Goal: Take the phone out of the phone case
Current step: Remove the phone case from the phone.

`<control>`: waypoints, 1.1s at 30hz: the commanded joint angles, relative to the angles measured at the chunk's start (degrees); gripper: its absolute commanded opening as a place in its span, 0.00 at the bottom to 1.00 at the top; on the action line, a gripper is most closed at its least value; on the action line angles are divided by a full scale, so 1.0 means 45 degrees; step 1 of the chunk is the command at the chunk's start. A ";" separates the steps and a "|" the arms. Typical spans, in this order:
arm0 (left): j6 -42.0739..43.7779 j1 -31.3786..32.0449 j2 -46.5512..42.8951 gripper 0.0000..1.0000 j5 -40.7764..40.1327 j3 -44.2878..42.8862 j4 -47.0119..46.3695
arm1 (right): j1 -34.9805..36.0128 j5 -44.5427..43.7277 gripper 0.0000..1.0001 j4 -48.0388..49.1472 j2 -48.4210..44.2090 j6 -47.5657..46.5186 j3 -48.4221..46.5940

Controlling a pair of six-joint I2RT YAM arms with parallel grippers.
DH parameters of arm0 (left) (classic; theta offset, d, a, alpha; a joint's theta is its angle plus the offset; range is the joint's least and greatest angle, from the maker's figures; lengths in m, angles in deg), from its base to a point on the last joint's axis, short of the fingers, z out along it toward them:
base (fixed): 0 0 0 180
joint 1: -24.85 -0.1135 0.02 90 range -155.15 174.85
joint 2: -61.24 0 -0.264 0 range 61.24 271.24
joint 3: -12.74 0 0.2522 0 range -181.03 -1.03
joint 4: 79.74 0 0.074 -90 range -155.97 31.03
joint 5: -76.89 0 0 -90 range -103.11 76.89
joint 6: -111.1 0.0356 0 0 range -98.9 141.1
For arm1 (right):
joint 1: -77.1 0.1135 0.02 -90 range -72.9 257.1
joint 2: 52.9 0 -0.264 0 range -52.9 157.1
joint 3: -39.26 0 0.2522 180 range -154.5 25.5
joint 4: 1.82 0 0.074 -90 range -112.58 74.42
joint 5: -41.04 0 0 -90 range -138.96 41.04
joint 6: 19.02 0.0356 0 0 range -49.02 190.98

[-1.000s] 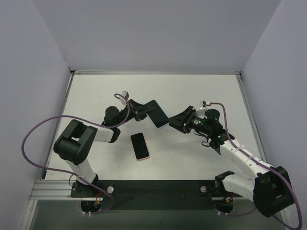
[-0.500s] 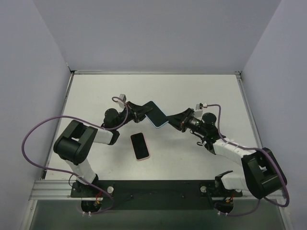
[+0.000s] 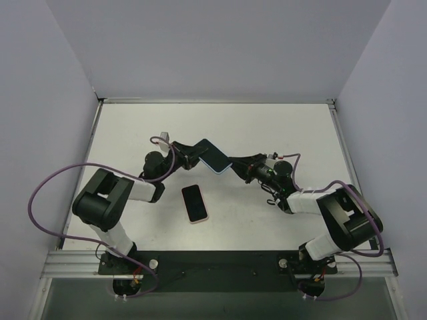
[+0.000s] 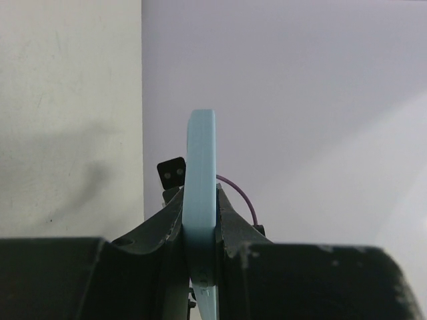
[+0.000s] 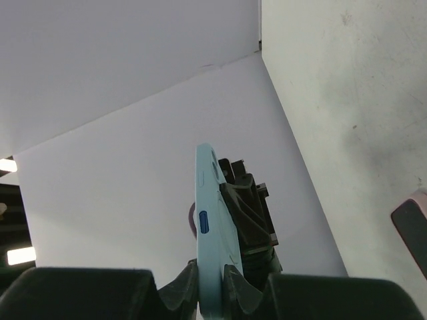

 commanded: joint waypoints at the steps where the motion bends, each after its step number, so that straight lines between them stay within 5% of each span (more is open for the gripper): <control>1: 0.1154 0.0304 -0.1346 0.00 0.0971 -0.0928 -0.5801 | 0.0233 -0.1899 0.00 0.4908 -0.0287 0.2036 -0.0949; 16: 0.2347 0.0383 -0.3299 0.00 0.0795 -0.2335 -0.4492 | 0.0896 -0.3248 0.00 0.4927 -0.0815 0.3463 -0.3156; 33: 0.2542 0.0734 -0.4763 0.00 0.1382 -0.2686 -0.6074 | 0.0975 -0.3522 0.00 0.4928 -0.0483 0.3268 -0.3294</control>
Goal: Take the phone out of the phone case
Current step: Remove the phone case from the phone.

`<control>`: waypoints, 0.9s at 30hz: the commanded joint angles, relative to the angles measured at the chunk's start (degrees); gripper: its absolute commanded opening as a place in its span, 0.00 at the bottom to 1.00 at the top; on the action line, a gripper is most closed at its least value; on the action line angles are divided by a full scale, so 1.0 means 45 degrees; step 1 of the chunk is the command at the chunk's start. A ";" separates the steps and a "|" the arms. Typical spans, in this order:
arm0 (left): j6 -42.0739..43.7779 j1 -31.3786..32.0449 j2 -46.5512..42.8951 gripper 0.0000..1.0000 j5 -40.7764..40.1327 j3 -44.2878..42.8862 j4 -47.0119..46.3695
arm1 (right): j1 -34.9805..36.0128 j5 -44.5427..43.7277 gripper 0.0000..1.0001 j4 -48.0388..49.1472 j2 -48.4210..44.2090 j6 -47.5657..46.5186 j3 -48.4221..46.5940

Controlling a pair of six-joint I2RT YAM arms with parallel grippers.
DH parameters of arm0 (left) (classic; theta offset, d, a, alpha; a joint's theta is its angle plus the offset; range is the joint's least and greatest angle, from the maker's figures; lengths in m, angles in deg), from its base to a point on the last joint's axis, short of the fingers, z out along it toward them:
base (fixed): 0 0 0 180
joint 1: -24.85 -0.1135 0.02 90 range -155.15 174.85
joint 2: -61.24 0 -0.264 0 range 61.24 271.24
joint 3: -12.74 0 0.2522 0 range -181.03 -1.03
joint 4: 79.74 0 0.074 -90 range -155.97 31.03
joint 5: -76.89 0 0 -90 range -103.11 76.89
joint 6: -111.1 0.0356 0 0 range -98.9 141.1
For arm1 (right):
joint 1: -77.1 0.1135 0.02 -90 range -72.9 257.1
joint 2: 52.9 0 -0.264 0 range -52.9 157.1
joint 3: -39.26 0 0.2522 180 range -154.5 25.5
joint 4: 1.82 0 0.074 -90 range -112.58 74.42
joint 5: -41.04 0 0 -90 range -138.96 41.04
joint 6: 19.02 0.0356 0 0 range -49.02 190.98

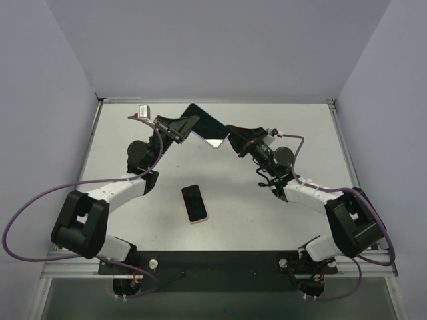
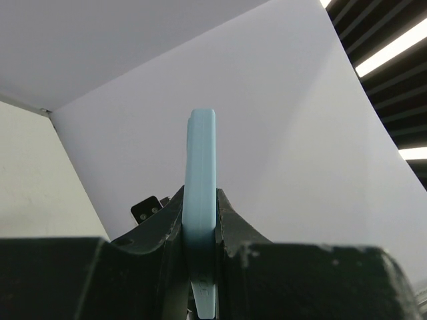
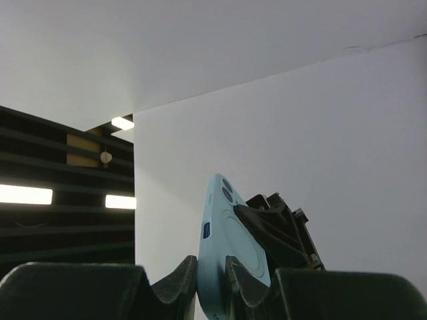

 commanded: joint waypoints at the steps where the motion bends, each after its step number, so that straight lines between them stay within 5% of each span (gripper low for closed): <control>1: -0.0168 0.0948 -0.1525 0.00 0.2776 -0.0613 -0.6307 | 0.0120 -0.1064 0.00 0.4087 0.0163 0.2010 -0.0200; 11: -0.0694 0.1182 -0.1877 0.00 0.1782 -0.0711 -0.6268 | 0.0140 -0.0674 0.00 0.4087 0.0651 0.1308 0.0170; 27: -0.4542 0.0870 0.0016 0.00 0.2149 -0.0242 -0.5485 | -0.1560 0.5281 0.00 0.4048 -0.0909 -0.3242 0.1929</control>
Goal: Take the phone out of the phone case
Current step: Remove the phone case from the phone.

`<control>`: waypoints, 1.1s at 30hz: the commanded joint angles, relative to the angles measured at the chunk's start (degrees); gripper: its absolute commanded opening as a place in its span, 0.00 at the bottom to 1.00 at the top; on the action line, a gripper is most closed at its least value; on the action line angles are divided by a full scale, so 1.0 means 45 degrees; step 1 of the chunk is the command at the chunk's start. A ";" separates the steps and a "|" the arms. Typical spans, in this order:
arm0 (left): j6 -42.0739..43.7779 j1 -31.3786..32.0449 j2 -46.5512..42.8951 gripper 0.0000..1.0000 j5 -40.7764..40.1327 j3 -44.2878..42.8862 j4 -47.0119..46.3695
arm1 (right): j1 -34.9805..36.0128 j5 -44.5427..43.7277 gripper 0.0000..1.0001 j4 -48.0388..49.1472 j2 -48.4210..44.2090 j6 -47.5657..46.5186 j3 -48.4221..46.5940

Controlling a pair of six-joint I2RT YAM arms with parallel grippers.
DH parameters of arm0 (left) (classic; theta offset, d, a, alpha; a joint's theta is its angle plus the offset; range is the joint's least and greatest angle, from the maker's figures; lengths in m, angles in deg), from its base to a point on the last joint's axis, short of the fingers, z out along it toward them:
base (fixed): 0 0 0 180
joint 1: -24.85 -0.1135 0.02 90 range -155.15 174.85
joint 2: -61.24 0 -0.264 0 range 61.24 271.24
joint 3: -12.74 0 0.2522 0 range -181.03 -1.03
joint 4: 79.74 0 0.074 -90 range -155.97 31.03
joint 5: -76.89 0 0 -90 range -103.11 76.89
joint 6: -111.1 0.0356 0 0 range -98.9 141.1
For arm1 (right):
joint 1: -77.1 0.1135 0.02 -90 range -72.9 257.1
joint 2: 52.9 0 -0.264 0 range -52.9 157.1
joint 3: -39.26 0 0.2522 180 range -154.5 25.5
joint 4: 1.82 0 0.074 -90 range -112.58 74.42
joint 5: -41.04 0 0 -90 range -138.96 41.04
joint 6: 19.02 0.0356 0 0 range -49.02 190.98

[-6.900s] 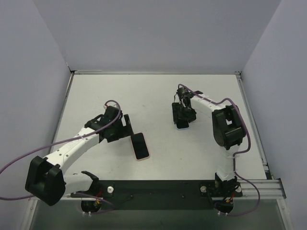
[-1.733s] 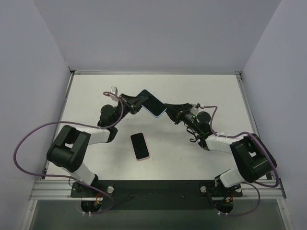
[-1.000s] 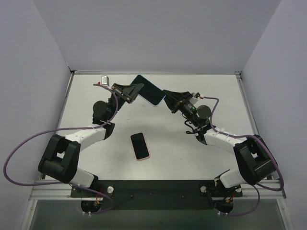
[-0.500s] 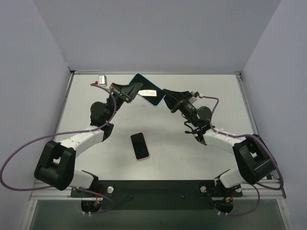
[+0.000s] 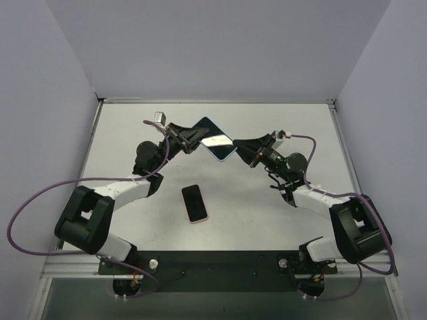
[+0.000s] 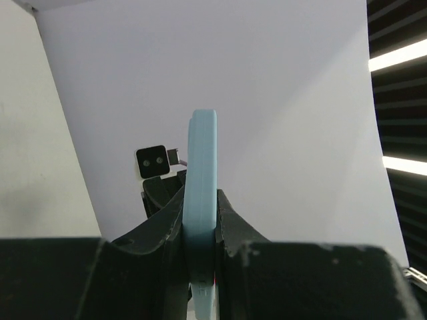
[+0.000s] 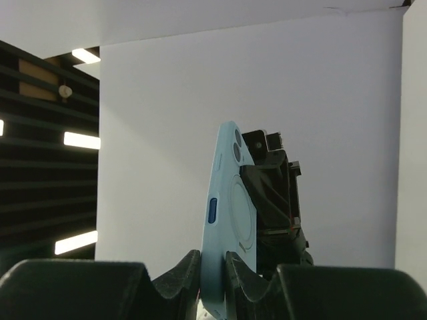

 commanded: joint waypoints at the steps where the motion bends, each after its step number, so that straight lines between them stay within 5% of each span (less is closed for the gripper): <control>1: -0.2837 0.0326 0.0181 0.00 0.1203 -0.0606 -0.6686 | -0.0122 0.2236 0.00 0.2936 -0.0269 -0.1976 0.0399; 19: -0.4850 0.0287 0.4090 0.00 0.3311 -0.3144 -0.7176 | 0.0385 0.5989 0.00 0.2916 -0.3356 -0.3890 -0.1045; 27: -0.3313 0.0598 0.3097 0.00 0.5225 -0.3926 -0.2747 | 0.0503 0.8994 0.00 0.2956 -0.3220 -0.4458 -0.1495; 33: -0.2334 0.0853 0.2607 0.00 0.5637 -0.4415 -0.0459 | 0.0425 0.9409 0.00 0.1417 -0.3121 -0.6188 -0.1223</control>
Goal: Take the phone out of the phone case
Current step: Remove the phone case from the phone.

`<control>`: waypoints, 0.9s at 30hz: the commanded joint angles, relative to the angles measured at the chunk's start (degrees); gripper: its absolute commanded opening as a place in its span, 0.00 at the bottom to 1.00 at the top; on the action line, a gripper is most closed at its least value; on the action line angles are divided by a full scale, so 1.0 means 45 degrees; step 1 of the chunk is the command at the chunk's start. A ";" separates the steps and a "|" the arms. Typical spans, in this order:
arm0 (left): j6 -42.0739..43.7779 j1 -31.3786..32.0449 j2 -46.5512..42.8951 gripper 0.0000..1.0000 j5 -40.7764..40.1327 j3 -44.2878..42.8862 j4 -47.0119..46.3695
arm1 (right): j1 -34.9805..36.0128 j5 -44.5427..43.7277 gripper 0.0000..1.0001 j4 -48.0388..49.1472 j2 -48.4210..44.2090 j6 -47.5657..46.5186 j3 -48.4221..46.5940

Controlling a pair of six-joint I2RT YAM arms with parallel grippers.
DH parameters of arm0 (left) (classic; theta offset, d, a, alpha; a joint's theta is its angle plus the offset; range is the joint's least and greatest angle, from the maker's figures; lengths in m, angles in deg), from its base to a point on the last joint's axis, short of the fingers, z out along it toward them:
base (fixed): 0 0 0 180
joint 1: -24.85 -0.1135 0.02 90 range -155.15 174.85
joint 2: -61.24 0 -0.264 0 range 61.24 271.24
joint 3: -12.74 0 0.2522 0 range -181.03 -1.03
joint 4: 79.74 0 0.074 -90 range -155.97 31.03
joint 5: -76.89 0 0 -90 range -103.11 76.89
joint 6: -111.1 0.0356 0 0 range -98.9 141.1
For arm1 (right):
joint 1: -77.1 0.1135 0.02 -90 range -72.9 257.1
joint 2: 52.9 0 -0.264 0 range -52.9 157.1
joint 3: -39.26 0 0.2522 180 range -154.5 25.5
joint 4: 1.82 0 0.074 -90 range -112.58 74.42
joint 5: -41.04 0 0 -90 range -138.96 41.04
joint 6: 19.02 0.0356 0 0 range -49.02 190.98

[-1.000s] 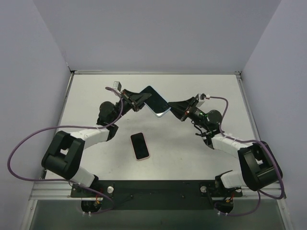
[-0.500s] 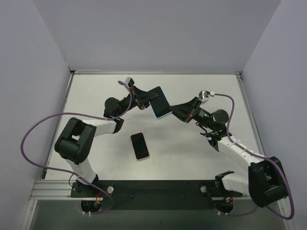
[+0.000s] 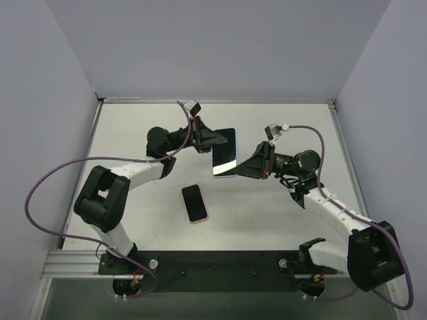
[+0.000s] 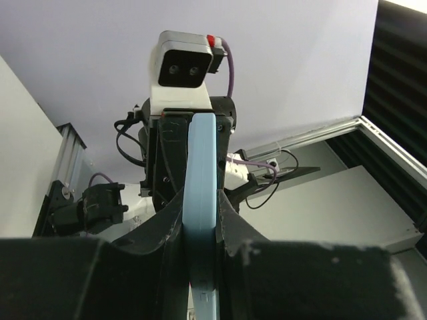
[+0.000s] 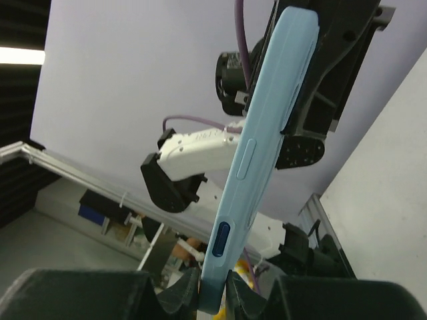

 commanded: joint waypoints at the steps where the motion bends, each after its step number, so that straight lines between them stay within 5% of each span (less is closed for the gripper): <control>1: 0.1238 0.0503 -0.0604 0.00 -0.1455 -0.0981 0.2127 | 0.0750 0.2439 0.00 0.2774 -0.0333 -0.2386 -0.0377; 3: 0.1278 0.0523 -0.0644 0.00 -0.1474 -0.0982 0.2383 | 0.0731 0.2323 0.00 0.0819 -0.0859 -0.4911 -0.0338; 5: 0.1220 0.0523 -0.0644 0.00 -0.1551 -0.0962 0.2364 | 0.0750 0.1644 0.00 -0.4309 -0.1773 -0.7687 -0.0648; 6: 0.1181 0.0523 -0.0702 0.00 -0.1629 -0.0943 0.2363 | 0.0847 0.1116 0.00 -0.6688 -0.2089 -1.0971 -0.0979; 7: 0.1200 0.0523 -0.0702 0.00 -0.1707 -0.0904 0.2363 | 0.0925 0.0550 0.00 -1.1604 -0.2343 -1.2783 -0.2007; 9: 0.1374 0.0523 -0.0819 0.00 -0.1903 -0.0903 0.2597 | 0.1141 -0.1287 0.00 -1.4183 -0.2677 -1.4222 -0.2698; 12: 0.1705 0.0523 -0.0936 0.00 -0.2040 -0.0864 0.2987 | 0.0829 -0.1971 0.21 -1.4564 -0.2911 -1.3565 -0.2857; 13: 0.1804 0.0504 -0.0975 0.00 -0.2079 -0.0845 0.3124 | 0.0809 -0.2265 0.38 -1.4602 -0.2989 -1.3157 -0.2857; 18: 0.2117 0.0426 -0.1093 0.00 -0.2196 -0.0669 0.3438 | 0.0789 -0.3672 0.67 -1.4466 -0.3829 -1.1690 -0.2506; 19: 0.2156 0.0406 -0.1112 0.00 -0.2216 -0.0630 0.3438 | 0.0809 -0.3945 0.84 -1.4253 -0.4004 -1.1398 -0.2428; 23: 0.2293 0.0328 -0.1249 0.00 -0.2216 -0.0435 0.3457 | 0.0809 -0.4766 0.89 -1.3647 -0.4804 -0.9894 -0.1979; 27: 0.2411 0.0269 -0.1366 0.00 -0.2255 -0.0318 0.3457 | 0.0770 -0.5509 0.82 -1.1973 -0.5275 -0.7846 -0.1238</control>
